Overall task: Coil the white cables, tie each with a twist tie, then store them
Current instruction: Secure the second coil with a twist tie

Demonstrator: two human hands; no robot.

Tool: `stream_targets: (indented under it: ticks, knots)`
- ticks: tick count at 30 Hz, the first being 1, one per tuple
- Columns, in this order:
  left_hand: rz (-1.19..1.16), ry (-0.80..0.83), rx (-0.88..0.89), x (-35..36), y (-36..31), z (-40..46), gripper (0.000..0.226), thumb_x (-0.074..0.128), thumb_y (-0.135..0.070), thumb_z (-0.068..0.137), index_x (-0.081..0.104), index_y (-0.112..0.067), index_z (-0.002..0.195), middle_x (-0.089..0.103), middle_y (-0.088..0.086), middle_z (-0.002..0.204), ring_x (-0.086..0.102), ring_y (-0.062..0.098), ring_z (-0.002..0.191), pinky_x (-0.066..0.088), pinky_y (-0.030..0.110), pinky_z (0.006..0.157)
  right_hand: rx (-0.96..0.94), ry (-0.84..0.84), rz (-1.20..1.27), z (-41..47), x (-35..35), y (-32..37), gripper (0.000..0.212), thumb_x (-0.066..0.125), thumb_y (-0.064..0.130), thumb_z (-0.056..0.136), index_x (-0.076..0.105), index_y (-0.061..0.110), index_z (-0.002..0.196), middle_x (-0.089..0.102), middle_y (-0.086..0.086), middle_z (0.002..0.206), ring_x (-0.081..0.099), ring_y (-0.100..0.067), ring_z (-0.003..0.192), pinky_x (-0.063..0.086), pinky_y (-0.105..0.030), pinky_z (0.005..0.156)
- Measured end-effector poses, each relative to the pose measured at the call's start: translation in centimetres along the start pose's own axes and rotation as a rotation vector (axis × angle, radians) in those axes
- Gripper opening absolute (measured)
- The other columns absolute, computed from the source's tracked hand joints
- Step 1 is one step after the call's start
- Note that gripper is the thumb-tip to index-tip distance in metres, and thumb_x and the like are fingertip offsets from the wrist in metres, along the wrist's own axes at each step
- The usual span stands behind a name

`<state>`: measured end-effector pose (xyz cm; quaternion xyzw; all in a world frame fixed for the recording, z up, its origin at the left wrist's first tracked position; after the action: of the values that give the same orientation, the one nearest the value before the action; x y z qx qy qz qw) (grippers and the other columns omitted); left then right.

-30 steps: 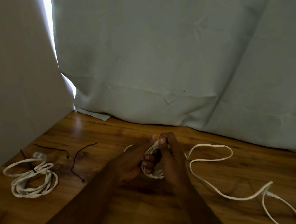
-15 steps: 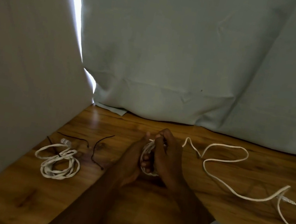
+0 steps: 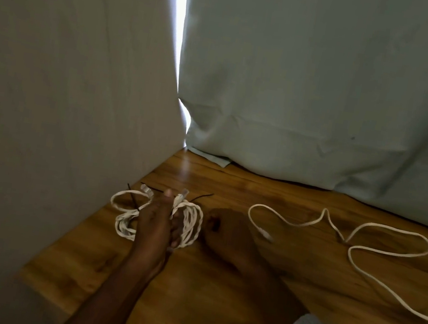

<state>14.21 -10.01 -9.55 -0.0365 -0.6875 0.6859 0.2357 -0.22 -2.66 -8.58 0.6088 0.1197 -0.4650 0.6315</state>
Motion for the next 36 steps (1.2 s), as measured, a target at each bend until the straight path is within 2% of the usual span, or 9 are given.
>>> stream_targets:
  ticks: [3, 6, 10, 17, 22, 25, 29, 33, 36]
  knots:
    - [-0.015, 0.019, 0.014, 0.3, 0.1, 0.1, 0.074, 0.054, -0.062, 0.091, 0.054, 0.012, 0.100, 0.043, 0.001, 0.055, 0.038, 0.015, 0.045, 0.030, 0.024, 0.046, -0.032, 0.060, -0.082, -0.6, 0.5, 0.6, 0.017, 0.076, 0.036, 0.081, 0.078, 0.028, 0.096, 0.069, 0.012, 0.094, 0.059, -0.001, 0.078, 0.044, -0.014, 0.064]
    - [-0.067, 0.018, 0.004, 0.7, 0.1, 0.2, 0.059, 0.058, -0.066, 0.076, 0.067, -0.009, 0.090, 0.043, 0.006, 0.057, 0.037, 0.016, 0.044, 0.027, 0.023, 0.045, -0.074, 0.056, -0.204, -0.9, 0.4, 1.0, 0.018, 0.071, 0.039, 0.087, 0.074, 0.026, 0.099, 0.061, 0.006, 0.099, 0.056, -0.010, 0.088, 0.043, -0.023, 0.072]
    - [-0.080, 0.032, -0.016, 1.6, -0.3, 0.3, 0.046, 0.047, -0.049, 0.098, 0.061, -0.009, 0.079, 0.038, -0.001, 0.046, 0.031, 0.008, 0.035, 0.021, 0.018, 0.040, 0.015, 0.015, -0.229, -0.7, -0.2, 0.6, 0.014, 0.062, 0.030, 0.095, 0.072, 0.023, 0.102, 0.064, 0.001, 0.110, 0.059, -0.016, 0.100, 0.050, -0.030, 0.083]
    - [-0.184, 0.192, -0.175, 6.2, -0.3, 4.2, 0.057, 0.032, -0.053, 0.103, 0.065, -0.009, 0.091, 0.031, -0.003, 0.047, 0.024, 0.008, 0.033, 0.012, 0.019, 0.042, 0.074, -0.401, -0.028, -1.3, -6.2, -4.1, 0.010, 0.062, 0.019, 0.096, 0.067, 0.026, 0.089, 0.064, 0.008, 0.086, 0.058, -0.008, 0.080, 0.042, -0.023, 0.068]
    - [-0.140, 0.280, -0.370, 10.9, 1.8, 6.9, 0.053, 0.027, -0.049, 0.105, 0.064, -0.012, 0.094, 0.034, -0.006, 0.044, 0.024, 0.006, 0.031, 0.013, 0.016, 0.039, -0.005, -0.570, 0.028, -2.5, -9.9, -6.0, 0.007, 0.068, 0.017, 0.093, 0.073, 0.022, 0.094, 0.068, 0.013, 0.086, 0.059, 0.009, 0.080, 0.040, -0.004, 0.069]
    - [-0.155, 0.259, -0.424, 12.3, 3.6, 7.9, 0.053, 0.028, -0.048, 0.104, 0.059, -0.012, 0.080, 0.030, -0.005, 0.042, 0.024, 0.007, 0.030, 0.016, 0.014, 0.034, 0.007, -0.556, 0.085, -3.0, -10.6, -6.9, 0.011, 0.071, 0.019, 0.091, 0.074, 0.029, 0.094, 0.069, 0.020, 0.089, 0.061, 0.011, 0.086, 0.042, -0.004, 0.075]
    - [-0.219, 0.250, -0.390, 11.9, 3.5, 8.9, 0.050, 0.022, -0.044, 0.105, 0.063, -0.017, 0.097, 0.032, -0.006, 0.044, 0.025, 0.005, 0.030, 0.015, 0.013, 0.035, 0.001, -0.554, 0.121, -2.8, -10.6, -7.2, 0.008, 0.074, 0.022, 0.089, 0.076, 0.029, 0.093, 0.070, 0.021, 0.088, 0.064, 0.008, 0.089, 0.045, -0.006, 0.076]
    - [-0.241, 0.115, -0.299, 10.0, 3.8, 10.8, 0.053, 0.026, -0.049, 0.103, 0.053, -0.012, 0.078, 0.032, -0.003, 0.047, 0.025, 0.008, 0.032, 0.017, 0.013, 0.034, -0.025, -0.488, 0.117, -2.7, -9.9, -6.9, 0.008, 0.073, 0.025, 0.091, 0.075, 0.029, 0.097, 0.070, 0.021, 0.092, 0.065, 0.006, 0.092, 0.046, -0.006, 0.077]
    - [-0.239, 0.094, -0.239, 9.1, 3.4, 11.5, 0.047, 0.027, -0.045, 0.103, 0.058, -0.010, 0.098, 0.033, -0.001, 0.049, 0.026, 0.009, 0.033, 0.019, 0.014, 0.035, -0.063, -0.448, 0.128, -3.0, -9.8, -6.3, 0.009, 0.072, 0.025, 0.091, 0.076, 0.028, 0.098, 0.071, 0.021, 0.094, 0.065, 0.005, 0.092, 0.047, -0.007, 0.078]
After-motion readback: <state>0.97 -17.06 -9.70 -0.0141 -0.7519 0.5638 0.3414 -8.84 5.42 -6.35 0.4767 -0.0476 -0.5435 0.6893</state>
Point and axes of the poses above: each hand's wrist, its own z-axis towards the middle knuckle, its own x-axis out of the palm, y = z × x, the point moved 3 cm from there along z, towards the middle knuckle
